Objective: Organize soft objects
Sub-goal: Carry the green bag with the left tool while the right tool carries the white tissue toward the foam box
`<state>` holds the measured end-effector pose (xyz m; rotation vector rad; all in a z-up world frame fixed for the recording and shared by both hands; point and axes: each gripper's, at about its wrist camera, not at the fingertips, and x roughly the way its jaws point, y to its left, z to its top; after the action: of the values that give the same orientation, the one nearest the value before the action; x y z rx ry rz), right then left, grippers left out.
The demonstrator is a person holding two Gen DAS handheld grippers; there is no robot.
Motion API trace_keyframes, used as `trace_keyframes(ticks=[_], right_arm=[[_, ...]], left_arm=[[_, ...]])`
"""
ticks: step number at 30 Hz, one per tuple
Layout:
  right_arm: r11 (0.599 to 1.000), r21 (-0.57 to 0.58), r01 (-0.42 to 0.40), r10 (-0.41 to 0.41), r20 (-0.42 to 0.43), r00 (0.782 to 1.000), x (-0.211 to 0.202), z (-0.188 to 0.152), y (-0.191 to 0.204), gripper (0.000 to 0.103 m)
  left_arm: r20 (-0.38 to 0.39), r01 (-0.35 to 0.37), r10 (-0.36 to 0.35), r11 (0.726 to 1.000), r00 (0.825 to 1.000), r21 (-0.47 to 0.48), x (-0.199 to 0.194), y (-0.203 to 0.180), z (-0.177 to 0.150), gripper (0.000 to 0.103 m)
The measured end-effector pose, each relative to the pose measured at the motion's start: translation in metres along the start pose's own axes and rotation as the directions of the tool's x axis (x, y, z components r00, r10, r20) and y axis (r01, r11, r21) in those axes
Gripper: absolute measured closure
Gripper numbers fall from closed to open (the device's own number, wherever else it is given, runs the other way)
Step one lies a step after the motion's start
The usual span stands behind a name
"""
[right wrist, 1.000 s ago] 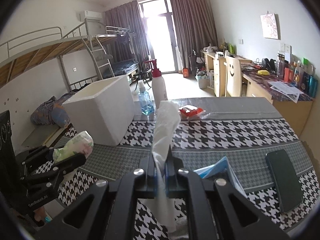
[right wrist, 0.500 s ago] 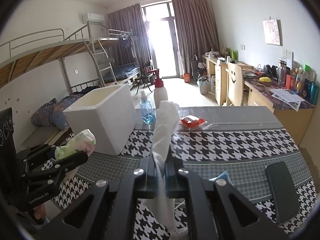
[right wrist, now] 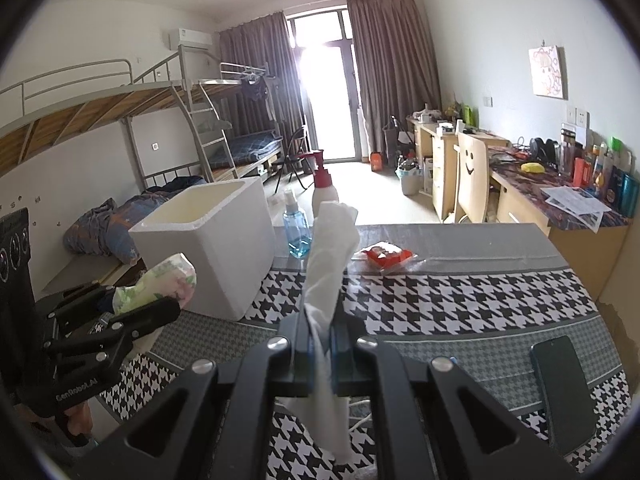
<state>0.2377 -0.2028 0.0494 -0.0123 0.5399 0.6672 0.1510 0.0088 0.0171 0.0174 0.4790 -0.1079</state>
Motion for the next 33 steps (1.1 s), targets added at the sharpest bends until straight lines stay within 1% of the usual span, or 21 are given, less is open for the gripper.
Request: trace_keyframes(ticks=[13,22,33], right_arm=[[1.0,-0.01,-0.011,0.011,0.022,1.0,-0.003,0.01,0.003,0.095],[1.0,-0.021,-0.004,0.005,0.034,0.999,-0.003,0.017,0.007,0.095],[0.999,-0.052,-0.002,0.005,0.053,0.999,-0.002,0.023,0.015,0.094]], left_arm=[[0.028,-0.014,0.014,1.0,1.0,0.006,-0.002,-0.002,0.013,0.068],[0.04,-0.057,0.057,0.998,0.998,-0.005,0.0,0.001,0.02,0.068],[0.061,-0.091,0.092,0.996,0.994,-0.013,-0.001,0.01,0.03,0.068]])
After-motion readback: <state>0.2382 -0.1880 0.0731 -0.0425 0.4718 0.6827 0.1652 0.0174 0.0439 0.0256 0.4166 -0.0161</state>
